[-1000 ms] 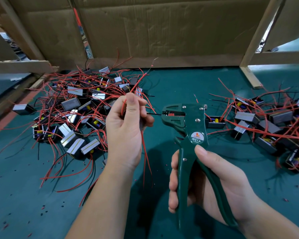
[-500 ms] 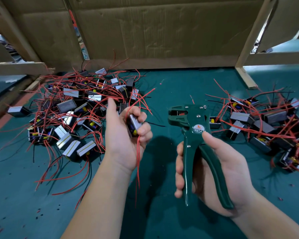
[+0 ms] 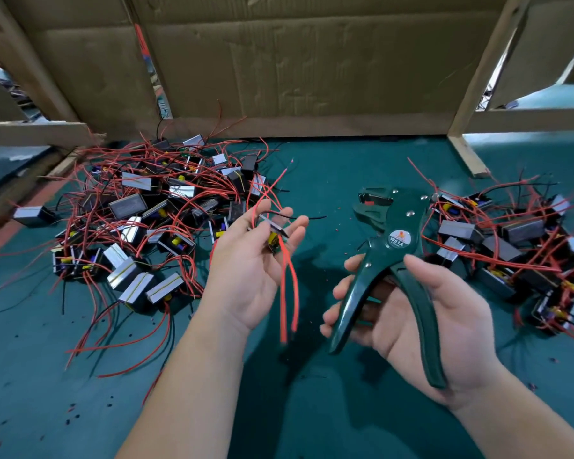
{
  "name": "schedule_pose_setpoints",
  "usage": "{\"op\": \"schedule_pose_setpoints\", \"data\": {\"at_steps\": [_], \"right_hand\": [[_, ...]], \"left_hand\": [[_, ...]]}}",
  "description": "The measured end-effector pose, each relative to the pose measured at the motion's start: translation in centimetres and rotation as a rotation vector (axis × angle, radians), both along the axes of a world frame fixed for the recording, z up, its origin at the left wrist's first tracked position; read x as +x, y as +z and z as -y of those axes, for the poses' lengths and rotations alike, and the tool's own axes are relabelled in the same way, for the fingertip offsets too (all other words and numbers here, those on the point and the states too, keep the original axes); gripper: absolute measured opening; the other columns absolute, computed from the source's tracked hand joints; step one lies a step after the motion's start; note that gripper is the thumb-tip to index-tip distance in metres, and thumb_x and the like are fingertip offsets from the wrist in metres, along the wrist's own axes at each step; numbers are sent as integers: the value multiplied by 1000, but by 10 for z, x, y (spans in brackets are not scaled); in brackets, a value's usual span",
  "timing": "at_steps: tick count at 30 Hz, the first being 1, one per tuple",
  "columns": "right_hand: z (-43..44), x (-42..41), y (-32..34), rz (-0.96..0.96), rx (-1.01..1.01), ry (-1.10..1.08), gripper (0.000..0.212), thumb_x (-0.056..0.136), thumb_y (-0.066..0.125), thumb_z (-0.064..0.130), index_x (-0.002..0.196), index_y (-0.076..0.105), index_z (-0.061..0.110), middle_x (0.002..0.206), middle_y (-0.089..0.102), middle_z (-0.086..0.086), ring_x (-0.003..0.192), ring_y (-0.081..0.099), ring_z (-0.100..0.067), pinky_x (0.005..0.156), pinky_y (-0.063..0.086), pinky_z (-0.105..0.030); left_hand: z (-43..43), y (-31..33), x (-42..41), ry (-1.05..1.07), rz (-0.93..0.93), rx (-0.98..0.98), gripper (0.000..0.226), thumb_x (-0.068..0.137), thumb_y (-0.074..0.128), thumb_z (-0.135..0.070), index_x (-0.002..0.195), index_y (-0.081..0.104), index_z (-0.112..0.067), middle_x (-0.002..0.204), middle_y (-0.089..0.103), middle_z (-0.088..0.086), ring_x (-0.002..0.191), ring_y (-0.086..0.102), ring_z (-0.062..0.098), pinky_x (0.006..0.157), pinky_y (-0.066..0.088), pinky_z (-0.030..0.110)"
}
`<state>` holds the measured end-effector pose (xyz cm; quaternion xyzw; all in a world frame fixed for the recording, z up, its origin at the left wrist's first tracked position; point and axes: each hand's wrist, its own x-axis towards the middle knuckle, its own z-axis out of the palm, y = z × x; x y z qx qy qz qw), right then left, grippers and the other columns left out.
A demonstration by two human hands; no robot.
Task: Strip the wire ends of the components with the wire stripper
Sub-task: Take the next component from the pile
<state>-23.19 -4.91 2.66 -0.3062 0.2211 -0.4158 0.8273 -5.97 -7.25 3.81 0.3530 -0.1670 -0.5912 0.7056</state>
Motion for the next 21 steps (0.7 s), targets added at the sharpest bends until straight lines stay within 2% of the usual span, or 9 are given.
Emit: {"op": "schedule_pose_setpoints", "data": {"at_steps": [2,5,9,12,13,15,17,19,21], "right_hand": [[-1,0,-2,0,-51,-1,66,56,82,41,104,66,0,90,60,-27,77,62,-44,73,53,-57],[-1,1,-2,17,-64,-23,68,56,83,39,107,64,-2,92,60,-28,79,62,-45,74,53,-57],[1,-1,1,71,-11,-53,62,58,79,35,106,64,-2,92,61,-27,78,63,-43,73,54,-56],[2,-4,5,104,40,13,58,62,75,34,106,65,-2,107,61,-30,77,64,-43,73,54,-55],[2,-5,6,121,42,69,58,64,75,34,109,64,-2,111,60,-30,77,64,-42,74,54,-54],[1,-4,8,157,35,201,59,71,72,34,116,61,-3,109,60,-28,79,64,-42,76,53,-53],[-2,-3,7,163,19,307,59,75,69,35,121,59,-1,101,63,-26,81,64,-42,80,51,-55],[-4,-4,6,144,-18,367,60,76,69,35,123,58,1,93,65,-25,83,63,-41,83,49,-54],[-4,-4,6,105,-52,375,61,75,70,35,124,58,1,89,65,-25,83,63,-41,83,48,-53]], "left_hand": [[-1,0,-1,-27,22,-24,25,100,33,3,110,54,-3,118,56,27,85,72,29,75,59,30],[-2,1,-3,-82,28,-50,30,99,35,3,120,55,-4,129,54,20,90,71,29,80,58,32],[-1,0,-2,-121,73,-58,40,97,31,8,125,53,-9,124,55,12,90,71,28,83,57,34],[-3,0,-5,-183,169,-74,44,96,32,9,126,48,-19,123,54,14,90,71,30,84,56,38],[-4,0,-7,-209,197,-75,45,96,34,9,126,47,-23,125,55,14,88,72,29,80,58,39],[-6,-3,-11,-274,244,-89,48,97,36,8,129,42,-27,120,61,10,78,72,24,56,59,34],[-10,-7,-17,-339,329,-116,55,95,39,10,136,38,-27,93,67,0,55,61,10,42,46,20],[-13,-11,-23,-385,381,-182,56,93,42,12,138,37,-20,80,54,1,44,42,1,43,37,12],[-13,-12,-26,-390,363,-215,53,94,38,15,138,38,-15,82,49,3,45,36,0,49,34,11]]}}
